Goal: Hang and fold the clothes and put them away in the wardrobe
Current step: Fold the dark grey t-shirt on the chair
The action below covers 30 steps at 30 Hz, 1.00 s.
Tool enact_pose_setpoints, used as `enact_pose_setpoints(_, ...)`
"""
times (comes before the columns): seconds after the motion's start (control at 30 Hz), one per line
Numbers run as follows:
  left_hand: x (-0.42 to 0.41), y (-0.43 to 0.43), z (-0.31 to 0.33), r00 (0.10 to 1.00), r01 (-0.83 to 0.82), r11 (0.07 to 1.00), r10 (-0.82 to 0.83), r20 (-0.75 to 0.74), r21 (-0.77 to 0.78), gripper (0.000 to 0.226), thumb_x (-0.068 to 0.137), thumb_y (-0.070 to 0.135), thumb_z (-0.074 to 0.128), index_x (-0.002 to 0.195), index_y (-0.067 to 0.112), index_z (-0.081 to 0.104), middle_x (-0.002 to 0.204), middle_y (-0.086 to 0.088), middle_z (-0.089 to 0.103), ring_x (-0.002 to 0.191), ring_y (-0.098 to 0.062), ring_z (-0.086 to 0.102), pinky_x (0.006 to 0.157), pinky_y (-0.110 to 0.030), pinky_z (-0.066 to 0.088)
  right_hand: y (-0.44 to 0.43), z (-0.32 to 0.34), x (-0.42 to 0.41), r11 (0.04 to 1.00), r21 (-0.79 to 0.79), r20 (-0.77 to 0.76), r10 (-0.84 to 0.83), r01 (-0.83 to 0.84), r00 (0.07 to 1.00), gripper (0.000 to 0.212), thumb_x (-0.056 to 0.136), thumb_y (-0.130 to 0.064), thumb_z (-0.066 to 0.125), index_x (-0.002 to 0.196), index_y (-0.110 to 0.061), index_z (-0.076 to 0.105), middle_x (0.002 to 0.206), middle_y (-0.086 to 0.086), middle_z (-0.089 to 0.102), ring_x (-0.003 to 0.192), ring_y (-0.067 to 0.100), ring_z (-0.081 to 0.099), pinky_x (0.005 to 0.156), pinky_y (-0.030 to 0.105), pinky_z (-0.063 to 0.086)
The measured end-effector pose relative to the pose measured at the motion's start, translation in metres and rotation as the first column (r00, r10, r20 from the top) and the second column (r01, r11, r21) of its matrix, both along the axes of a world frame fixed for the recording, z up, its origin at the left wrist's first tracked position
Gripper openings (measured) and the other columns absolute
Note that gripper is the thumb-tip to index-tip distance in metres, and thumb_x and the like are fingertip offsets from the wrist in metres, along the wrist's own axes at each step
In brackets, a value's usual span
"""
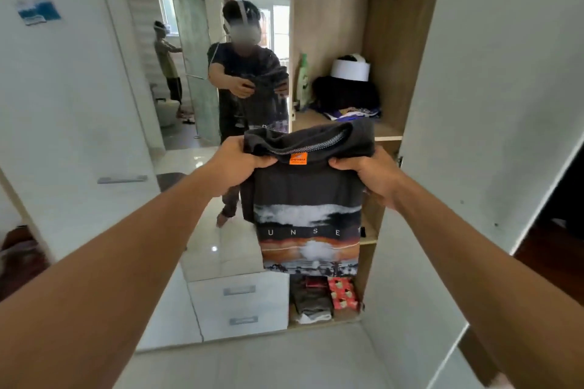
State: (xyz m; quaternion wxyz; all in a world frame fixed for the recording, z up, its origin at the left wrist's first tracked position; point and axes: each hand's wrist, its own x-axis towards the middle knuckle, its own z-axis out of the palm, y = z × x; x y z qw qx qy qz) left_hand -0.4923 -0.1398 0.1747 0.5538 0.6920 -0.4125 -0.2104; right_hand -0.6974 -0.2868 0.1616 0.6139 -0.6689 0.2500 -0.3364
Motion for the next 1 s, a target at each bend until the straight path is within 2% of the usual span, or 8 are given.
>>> enact_pose_setpoints(0.37, 0.009, -0.219, -0.118, 0.999, -0.028, 1.0, 0.029, -0.026, 0.011, 0.034, 0.087, 0.016, 0.077, 0.12, 0.01, 0.069, 0.11, -0.005, 0.07, 0.109, -0.022, 0.064, 0.096, -0.035, 0.052, -0.181, -0.098, 0.008, 0.978, -0.03, -0.178, -0.209, 0.207, 0.961, 0.027, 0.081, -0.001, 0.078, 0.097, -0.022, 0.074, 0.106, 0.0, 0.077, 0.101, 0.018, 0.072, 0.099, 0.041, 0.055)
enact_pose_setpoints(0.5, 0.036, -0.284, -0.165, 0.996, -0.051, 0.999, 0.05, -0.072, -0.006, 0.037, 0.086, 0.015, 0.077, 0.121, 0.006, 0.067, 0.111, -0.004, 0.069, 0.106, -0.019, 0.065, 0.075, -0.016, 0.05, -0.238, -0.137, 0.031, 0.971, -0.068, -0.224, -0.239, 0.229, 0.945, 0.028, 0.08, -0.002, 0.079, 0.094, -0.025, 0.073, 0.097, -0.004, 0.076, 0.088, 0.007, 0.071, 0.082, 0.029, 0.057)
enact_pose_setpoints(0.57, 0.052, -0.312, -0.192, 0.995, -0.08, 0.997, 0.079, -0.068, -0.006, 0.036, 0.082, 0.019, 0.082, 0.116, 0.011, 0.071, 0.108, -0.002, 0.072, 0.104, -0.019, 0.067, 0.084, -0.022, 0.055, -0.263, -0.16, 0.042, 0.972, -0.074, -0.23, -0.233, 0.222, 0.945, 0.028, 0.081, 0.001, 0.078, 0.09, -0.025, 0.072, 0.087, -0.007, 0.074, 0.075, 0.0, 0.068, 0.066, 0.019, 0.054)
enact_pose_setpoints(0.63, 0.066, -0.339, -0.218, 0.991, -0.127, 0.992, 0.127, -0.052, -0.004, 0.035, 0.079, 0.023, 0.083, 0.113, 0.019, 0.073, 0.106, -0.001, 0.075, 0.104, -0.02, 0.069, 0.095, -0.04, 0.055, -0.289, -0.183, 0.056, 0.973, -0.104, -0.259, -0.227, 0.207, 0.939, 0.03, 0.081, 0.0, 0.079, 0.089, -0.028, 0.074, 0.093, -0.007, 0.076, 0.089, 0.008, 0.071, 0.079, 0.027, 0.058)
enact_pose_setpoints(0.73, 0.08, -0.377, -0.246, 0.983, -0.182, 0.983, 0.182, -0.021, 0.005, 0.033, 0.082, 0.024, 0.081, 0.113, 0.019, 0.072, 0.107, -0.002, 0.075, 0.105, -0.023, 0.068, 0.095, -0.044, 0.055, -0.321, -0.215, 0.081, 0.984, -0.098, -0.263, -0.173, 0.152, 0.949, 0.034, 0.082, 0.001, 0.077, 0.097, -0.03, 0.075, 0.107, 0.0, 0.077, 0.107, 0.019, 0.071, 0.097, 0.048, 0.056)
enact_pose_setpoints(0.83, 0.093, -0.412, -0.267, 0.959, -0.283, 0.959, 0.284, -0.016, 0.03, 0.036, 0.082, 0.032, 0.081, 0.113, 0.017, 0.07, 0.11, -0.005, 0.073, 0.108, -0.027, 0.067, 0.095, -0.044, 0.053, -0.345, -0.237, 0.103, 0.987, -0.036, -0.268, -0.163, 0.159, 0.95, 0.031, 0.086, 0.0, 0.074, 0.098, -0.028, 0.072, 0.103, 0.002, 0.077, 0.096, 0.017, 0.073, 0.088, 0.049, 0.06)
enact_pose_setpoints(0.9, 0.104, -0.433, -0.278, 0.938, -0.346, 0.937, 0.345, 0.024, 0.047, 0.042, 0.077, 0.046, 0.079, 0.109, 0.02, 0.07, 0.106, -0.005, 0.074, 0.105, -0.03, 0.067, 0.092, -0.046, 0.054, -0.36, -0.25, 0.115, 0.985, 0.029, -0.253, -0.158, 0.171, 0.954, 0.028, 0.089, 0.002, 0.071, 0.097, -0.025, 0.07, 0.092, 0.001, 0.075, 0.078, 0.012, 0.074, 0.068, 0.041, 0.064)
enact_pose_setpoints(1.0, 0.12, -0.46, -0.291, 0.903, -0.411, 0.91, 0.4, 0.156, 0.05, 0.04, 0.082, 0.049, 0.073, 0.115, 0.026, 0.069, 0.11, -0.005, 0.073, 0.11, -0.033, 0.064, 0.095, -0.046, 0.051, -0.375, -0.274, 0.137, 0.979, 0.13, -0.217, -0.129, 0.159, 0.968, 0.023, 0.092, -0.001, 0.069, 0.111, -0.013, 0.068, 0.093, 0.006, 0.076, 0.081, 0.023, 0.076, 0.059, 0.039, 0.063)
